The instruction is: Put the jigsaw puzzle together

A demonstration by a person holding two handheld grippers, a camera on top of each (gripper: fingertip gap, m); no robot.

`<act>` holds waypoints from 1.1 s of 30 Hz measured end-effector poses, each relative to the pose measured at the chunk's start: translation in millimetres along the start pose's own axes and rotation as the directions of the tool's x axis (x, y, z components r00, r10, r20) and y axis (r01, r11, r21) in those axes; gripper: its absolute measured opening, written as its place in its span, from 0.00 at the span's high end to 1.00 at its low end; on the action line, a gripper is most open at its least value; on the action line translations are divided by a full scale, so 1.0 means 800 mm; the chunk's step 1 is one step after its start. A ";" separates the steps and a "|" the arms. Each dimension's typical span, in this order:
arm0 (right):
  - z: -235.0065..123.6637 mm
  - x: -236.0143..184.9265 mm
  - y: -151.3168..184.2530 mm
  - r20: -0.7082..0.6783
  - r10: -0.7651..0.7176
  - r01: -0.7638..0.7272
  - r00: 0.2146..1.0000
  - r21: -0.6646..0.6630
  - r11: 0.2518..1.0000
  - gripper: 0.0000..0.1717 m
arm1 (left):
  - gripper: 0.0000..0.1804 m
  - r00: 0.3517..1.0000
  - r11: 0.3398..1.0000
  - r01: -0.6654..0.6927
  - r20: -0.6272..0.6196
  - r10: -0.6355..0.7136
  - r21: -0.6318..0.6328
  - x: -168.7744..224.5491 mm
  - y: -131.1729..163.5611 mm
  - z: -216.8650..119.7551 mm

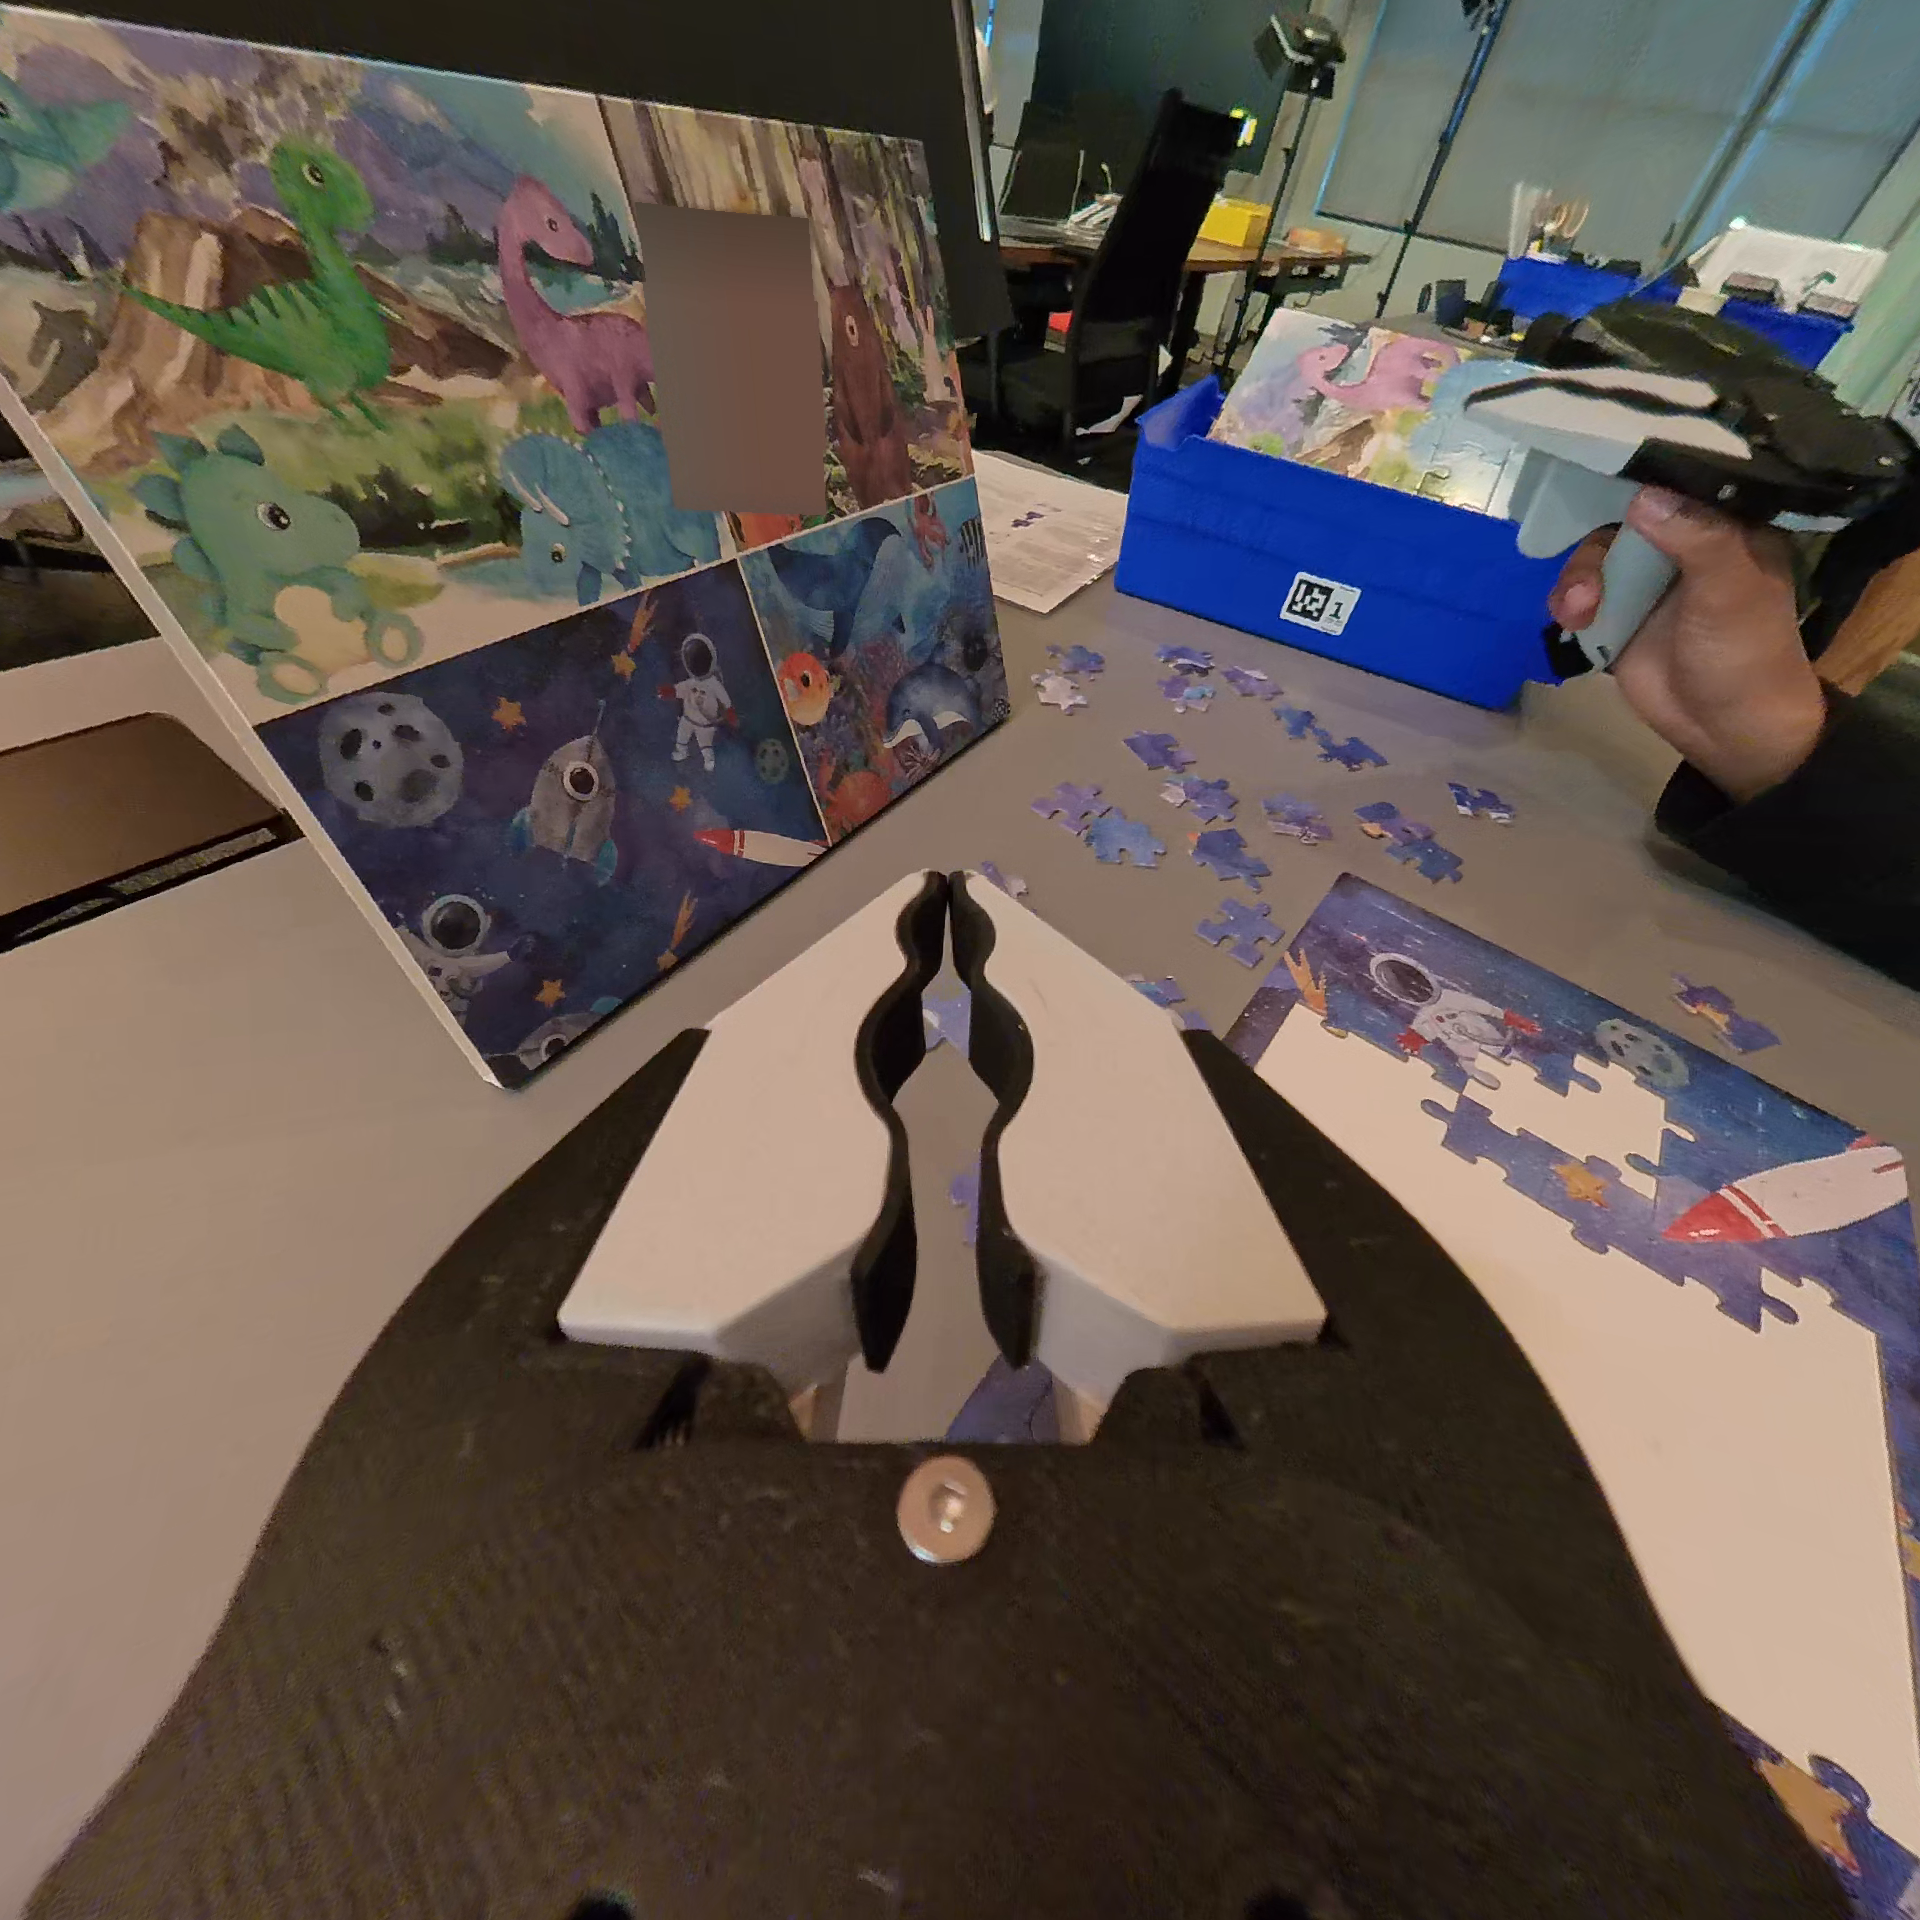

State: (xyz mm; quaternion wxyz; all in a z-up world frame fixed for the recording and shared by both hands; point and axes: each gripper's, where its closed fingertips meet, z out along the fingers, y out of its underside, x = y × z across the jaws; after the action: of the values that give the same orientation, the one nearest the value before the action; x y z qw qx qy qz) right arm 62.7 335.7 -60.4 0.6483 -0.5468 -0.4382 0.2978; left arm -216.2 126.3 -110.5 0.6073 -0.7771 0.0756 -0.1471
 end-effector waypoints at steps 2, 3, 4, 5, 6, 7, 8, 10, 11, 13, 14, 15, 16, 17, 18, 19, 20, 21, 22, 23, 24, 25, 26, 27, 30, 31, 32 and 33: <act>-0.001 0.005 0.001 -0.003 0.017 -0.017 1.000 -0.001 1.000 1.00 | 1.00 1.000 1.000 -0.003 0.000 0.003 0.002 0.000 0.000 0.001; -0.001 0.007 0.003 -0.002 0.026 -0.026 1.000 -0.002 1.000 0.99 | 1.00 1.000 1.000 -0.004 -0.002 0.004 -0.001 0.000 0.001 0.002; -0.001 0.007 0.004 0.002 0.035 -0.035 0.999 -0.005 0.999 0.99 | 1.00 1.000 1.000 -0.009 -0.003 0.009 -0.007 0.000 0.003 0.003; 0.001 0.006 0.007 0.009 0.044 -0.044 0.999 -0.012 0.999 0.99 | 1.00 1.000 1.000 -0.019 0.002 0.019 -0.019 0.000 0.005 0.004; 0.003 0.003 0.011 0.020 0.052 -0.052 0.998 -0.026 0.998 0.98 | 0.99 0.999 0.999 -0.032 0.015 0.033 -0.036 -0.003 0.008 0.004; 0.006 -0.001 0.015 0.032 0.054 -0.052 0.998 -0.043 0.998 0.96 | 0.99 0.999 0.998 -0.043 0.030 0.045 -0.054 -0.006 0.012 0.005; 0.009 -0.005 0.018 0.043 0.046 -0.043 0.998 -0.056 0.998 0.96 | 1.00 0.998 0.996 -0.050 0.042 0.053 -0.068 -0.009 0.015 0.006; 0.014 -0.013 0.024 0.050 0.008 -0.004 0.999 -0.080 0.997 0.96 | 1.00 0.997 0.996 -0.051 0.048 0.055 -0.078 -0.011 0.019 0.009; 0.015 -0.015 0.027 0.048 -0.014 0.018 0.999 -0.092 0.996 0.96 | 1.00 0.998 0.995 -0.049 0.046 0.053 -0.082 -0.010 0.020 0.010; 0.017 -0.016 0.029 0.041 -0.044 0.048 0.998 -0.104 0.993 0.97 | 0.99 0.997 0.995 -0.050 0.047 0.054 -0.090 -0.011 0.022 0.011; 0.016 -0.016 0.029 0.038 -0.051 0.055 0.998 -0.104 0.993 0.97 | 0.99 0.997 0.994 -0.053 0.051 0.058 -0.092 -0.011 0.022 0.011; 0.016 -0.014 0.028 0.034 -0.053 0.057 0.998 -0.102 0.993 0.97 | 0.99 0.997 0.994 -0.056 0.053 0.061 -0.092 -0.011 0.022 0.011; 0.015 -0.012 0.027 0.028 -0.051 0.054 0.998 -0.097 0.994 0.97 | 0.99 0.997 0.994 -0.057 0.053 0.062 -0.091 -0.011 0.022 0.011; 0.013 -0.009 0.025 0.022 -0.045 0.047 0.999 -0.091 0.995 0.97 | 0.99 0.997 0.994 -0.057 0.053 0.062 -0.090 -0.011 0.022 0.011; 0.012 -0.006 0.023 0.016 -0.037 0.038 0.999 -0.083 0.996 0.97 | 0.99 0.997 0.994 -0.058 0.054 0.063 -0.089 -0.011 0.022 0.012; 0.010 -0.003 0.021 0.010 -0.025 0.026 1.000 -0.074 0.997 0.97 | 0.99 0.996 0.994 -0.060 0.056 0.065 -0.088 -0.011 0.021 0.012; 0.009 -0.001 0.020 0.007 -0.010 0.011 1.000 -0.066 0.998 0.97 | 0.99 0.996 0.994 -0.061 0.058 0.066 -0.088 -0.011 0.021 0.012; 0.008 0.001 0.019 0.006 0.007 -0.007 1.000 -0.058 0.998 0.97 | 0.98 0.996 0.994 -0.062 0.060 0.067 -0.089 -0.012 0.021 0.011; 0.007 0.003 0.019 0.007 0.025 -0.024 1.000 -0.052 0.998 0.97 | 0.98 0.995 0.994 -0.064 0.065 0.070 -0.090 -0.013 0.021 0.011; 0.007 0.005 0.019 0.008 0.041 -0.041 0.999 -0.047 0.998 0.97 | 0.98 0.995 0.994 -0.067 0.073 0.074 -0.091 -0.015 0.021 0.010; 0.006 0.006 0.019 0.010 0.056 -0.056 0.998 -0.043 0.998 0.96 | 0.97 0.993 0.993 -0.072 0.084 0.080 -0.093 -0.018 0.020 0.008; 0.006 0.006 0.019 0.012 0.069 -0.068 0.998 -0.040 0.997 0.96 | 0.97 0.991 0.993 -0.077 0.099 0.086 -0.094 -0.022 0.019 0.006; 0.006 0.007 0.019 0.013 0.078 -0.077 0.997 -0.038 0.996 0.96 | 0.97 0.989 0.992 -0.081 0.117 0.091 -0.093 -0.027 0.017 0.002; 0.006 0.008 0.019 0.012 0.083 -0.082 0.996 -0.036 0.996 0.96 | 0.96 0.987 0.993 -0.082 0.133 0.093 -0.088 -0.032 0.016 -0.001; 0.005 0.009 0.018 0.010 0.089 -0.089 0.996 -0.034 0.996 0.96 | 0.96 0.985 0.996 -0.058 0.157 0.067 -0.062 -0.043 0.011 -0.010; 0.005 0.008 0.019 0.011 0.089 -0.089 0.996 -0.035 0.995 0.96 | 0.96 0.986 0.998 -0.045 0.160 0.053 -0.051 -0.046 0.011 -0.011; 0.005 0.008 0.019 0.011 0.089 -0.088 0.996 -0.038 0.995 0.95 | 0.96 0.986 0.999 -0.030 0.160 0.036 -0.040 -0.049 0.011 -0.012; 0.005 0.008 0.020 0.012 0.087 -0.087 0.996 -0.041 0.995 0.95 | 0.95 0.987 0.999 -0.014 0.158 0.018 -0.031 -0.051 0.011 -0.013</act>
State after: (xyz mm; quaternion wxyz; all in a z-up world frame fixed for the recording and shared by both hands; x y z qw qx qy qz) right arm 63.1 346.7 -74.4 0.6207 -0.5761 -0.4243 0.3206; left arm -257.5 126.7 -122.7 0.6009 -0.7946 0.0355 -0.0789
